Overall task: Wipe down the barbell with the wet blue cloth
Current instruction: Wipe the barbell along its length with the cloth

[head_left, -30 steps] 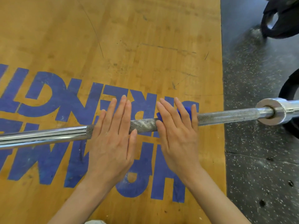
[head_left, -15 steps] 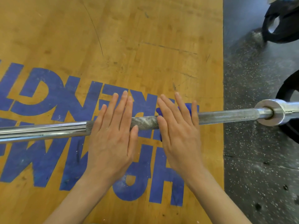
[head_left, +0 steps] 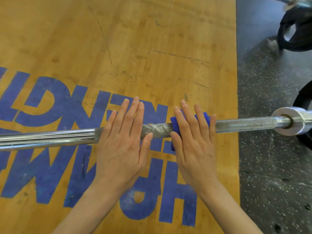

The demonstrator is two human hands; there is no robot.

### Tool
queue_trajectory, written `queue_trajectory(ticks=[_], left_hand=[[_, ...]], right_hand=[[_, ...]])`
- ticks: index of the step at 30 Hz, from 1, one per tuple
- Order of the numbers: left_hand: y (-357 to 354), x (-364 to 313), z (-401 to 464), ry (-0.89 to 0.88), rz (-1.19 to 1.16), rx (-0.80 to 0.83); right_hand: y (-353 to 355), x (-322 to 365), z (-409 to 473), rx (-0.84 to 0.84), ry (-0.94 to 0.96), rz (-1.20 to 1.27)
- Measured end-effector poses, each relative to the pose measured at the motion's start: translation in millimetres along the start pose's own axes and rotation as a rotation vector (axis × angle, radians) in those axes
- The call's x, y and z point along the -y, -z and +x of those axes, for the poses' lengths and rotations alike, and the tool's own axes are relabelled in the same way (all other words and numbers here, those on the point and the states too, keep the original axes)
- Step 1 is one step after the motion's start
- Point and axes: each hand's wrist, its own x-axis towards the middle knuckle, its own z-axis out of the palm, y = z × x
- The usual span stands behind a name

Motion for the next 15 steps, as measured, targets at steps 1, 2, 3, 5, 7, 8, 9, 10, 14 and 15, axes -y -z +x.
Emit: queue_trajectory(ticks=[1, 2, 3, 5, 7, 8, 9, 10, 14, 15], left_hand=[[-0.2, 0.9, 1.6, -0.001, 0.005, 0.001], [-0.4, 1.4, 3.3, -0.001, 0.010, 0.003], [-0.8, 1.9, 5.1, -0.002, 0.016, 0.005], [-1.6, 2.8, 8.5, 0.002, 0.020, 0.005], [-2.7, 4.1, 12.4, 0.005, 0.020, -0.007], [-3.3, 4.6, 14.3, 0.006, 0.022, -0.013], [-3.8, 5.2, 16.4, 0.006, 0.024, -0.020], [-4.2, 5.9, 18.6, 0.004, 0.024, -0.028], [-6.2, 8.7, 29.2, 0.001, 0.016, -0.051], [-6.7, 9.4, 31.9, 0.002, 0.016, -0.053]], right_hand=[[-0.2, 0.4, 11.5, -0.014, -0.016, -0.018], [-1.2, 1.6, 18.0, -0.029, -0.030, -0.029], [-2.5, 3.5, 17.3, -0.043, -0.040, -0.028], [-7.3, 4.2, 1.4, -0.062, -0.043, 0.013], [-12.1, 3.7, -10.6, -0.077, -0.032, 0.068], [-13.3, 2.3, -8.7, -0.076, -0.031, 0.071], [-13.4, 0.7, -1.0, -0.076, -0.032, 0.059], [-12.5, 0.6, 11.0, -0.077, -0.037, 0.049], [-8.9, 4.6, 48.6, -0.070, -0.097, 0.089], [-9.3, 4.0, 50.4, -0.077, -0.097, 0.105]])
